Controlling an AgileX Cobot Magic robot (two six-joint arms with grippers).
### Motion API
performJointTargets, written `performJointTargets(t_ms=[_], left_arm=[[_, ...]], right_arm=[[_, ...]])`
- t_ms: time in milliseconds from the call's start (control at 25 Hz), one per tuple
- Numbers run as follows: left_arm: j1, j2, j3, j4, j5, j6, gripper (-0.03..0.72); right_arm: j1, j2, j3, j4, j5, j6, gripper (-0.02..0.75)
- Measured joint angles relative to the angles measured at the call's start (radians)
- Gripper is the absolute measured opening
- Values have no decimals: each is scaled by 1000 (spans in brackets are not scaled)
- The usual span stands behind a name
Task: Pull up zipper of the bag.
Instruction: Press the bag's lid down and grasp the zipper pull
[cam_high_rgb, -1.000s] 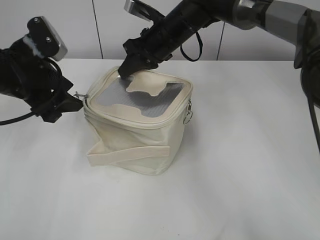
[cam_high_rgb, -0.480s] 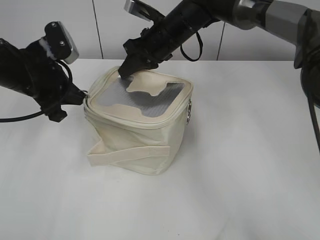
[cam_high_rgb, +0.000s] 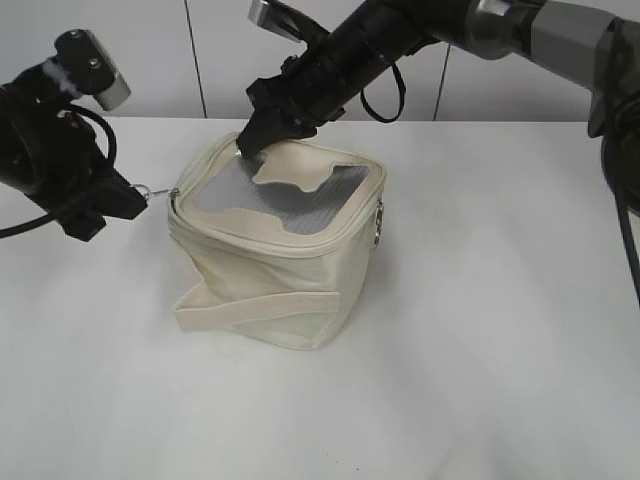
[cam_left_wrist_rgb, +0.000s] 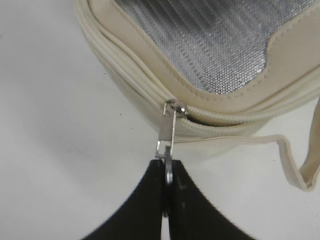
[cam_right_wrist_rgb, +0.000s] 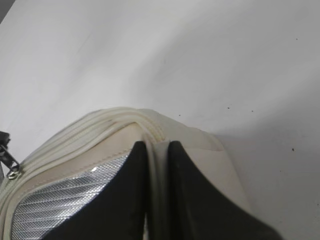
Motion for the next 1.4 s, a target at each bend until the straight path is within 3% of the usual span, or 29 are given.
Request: performJointTargets(t_ms=[480,680,1000,1160,1200,1320,1400], left_arm=[[-16,-74,46,-43,166,-78,-8],[-135,-74,89,-56,184,-79,-8],[-334,-67,99,-143,19,-82,-8],[-318,-56,103,-111,15,-171,9],[-303,-56,105,-106,23,-190,32],[-223,-86,108,-104,35,-214,193],[-153,-120,105,-108,46,-218,278]], right_arm=[[6,0,0,10,18,0,93],[6,0,0,10,19,6,93],[6,0,0,9,16,8,93],[5,0,0,7,17,9,97],[2,0,0,5,17,9,128],[-26,-12,0,-12,44,10,300],[-63,-28,0,-19,76,12,342]])
